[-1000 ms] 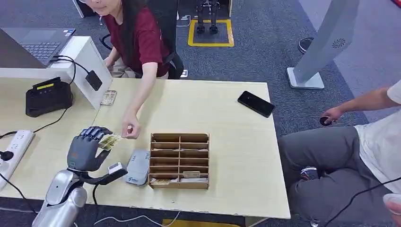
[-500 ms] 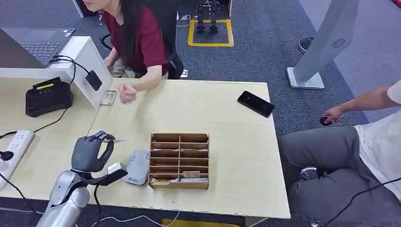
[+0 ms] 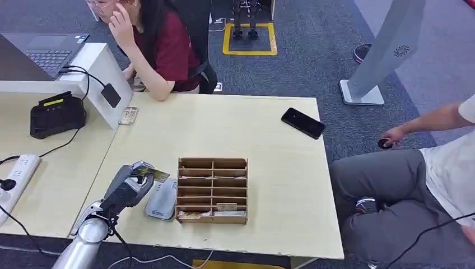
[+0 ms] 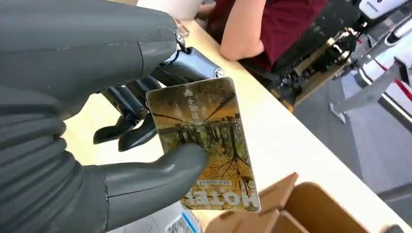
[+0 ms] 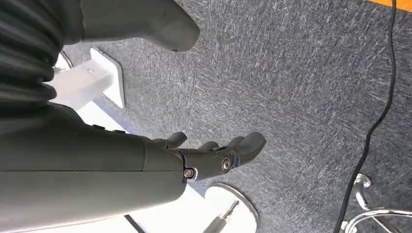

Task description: Pass the card to the sensor for recognition and then transmit it.

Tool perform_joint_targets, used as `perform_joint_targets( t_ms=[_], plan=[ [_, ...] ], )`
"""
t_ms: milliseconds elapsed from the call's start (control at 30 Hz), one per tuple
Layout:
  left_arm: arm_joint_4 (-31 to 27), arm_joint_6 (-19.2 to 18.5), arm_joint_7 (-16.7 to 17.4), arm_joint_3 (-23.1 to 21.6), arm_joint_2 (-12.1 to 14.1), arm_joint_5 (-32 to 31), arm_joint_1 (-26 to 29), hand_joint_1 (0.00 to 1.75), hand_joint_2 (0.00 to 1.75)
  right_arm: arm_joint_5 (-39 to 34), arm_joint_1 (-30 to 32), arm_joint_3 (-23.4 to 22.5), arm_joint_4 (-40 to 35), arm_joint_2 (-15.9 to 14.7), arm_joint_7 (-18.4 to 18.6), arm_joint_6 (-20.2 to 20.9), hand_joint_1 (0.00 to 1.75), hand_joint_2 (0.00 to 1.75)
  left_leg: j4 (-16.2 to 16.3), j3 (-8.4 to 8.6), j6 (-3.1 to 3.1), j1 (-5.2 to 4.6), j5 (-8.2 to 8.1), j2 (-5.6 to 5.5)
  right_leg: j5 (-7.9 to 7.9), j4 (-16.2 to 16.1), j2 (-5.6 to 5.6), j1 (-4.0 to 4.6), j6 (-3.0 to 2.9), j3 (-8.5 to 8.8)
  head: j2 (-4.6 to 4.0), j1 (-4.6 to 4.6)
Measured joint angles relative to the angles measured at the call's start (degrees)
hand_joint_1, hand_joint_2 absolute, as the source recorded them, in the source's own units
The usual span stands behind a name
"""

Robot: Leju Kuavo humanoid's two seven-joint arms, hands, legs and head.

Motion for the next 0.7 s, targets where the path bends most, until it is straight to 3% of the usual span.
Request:
perform_joint_targets(
  t_ms=[367,567,700],
  plan=[
    [-0.3,-0.6,2.0,0.0,0.1,-2.9,1.1,1.75,1.75,0.2,0.0,-0.6,0.0,0.0,-0.3,-0.3,0.00,1.75,0.0,0.00,0.00,0.00,0.00,0.00,0.00,0.0,0.00,0.00,0.00,-0.01,0.02,0.00],
    [2.9,4.6,3.7,-1.6,-0.4,-9.4,0.6,1.75,1.75,1.2,-0.1,-1.0,0.0,0.1,-0.3,-0.4,0.00,1.75,0.0,0.00,0.00,-0.01,0.00,0.00,0.00,0.0,0.00,-0.01,0.00,-0.02,0.02,0.00],
    [5.3,6.1,4.1,-2.6,-1.2,-10.6,-0.3,1.75,1.75,1.2,-0.1,-1.3,0.0,0.3,-0.3,-0.4,0.00,1.75,0.0,0.00,0.00,-0.01,0.00,-0.02,0.00,0.0,-0.02,-0.01,0.00,-0.01,0.00,0.00]
  ],
)
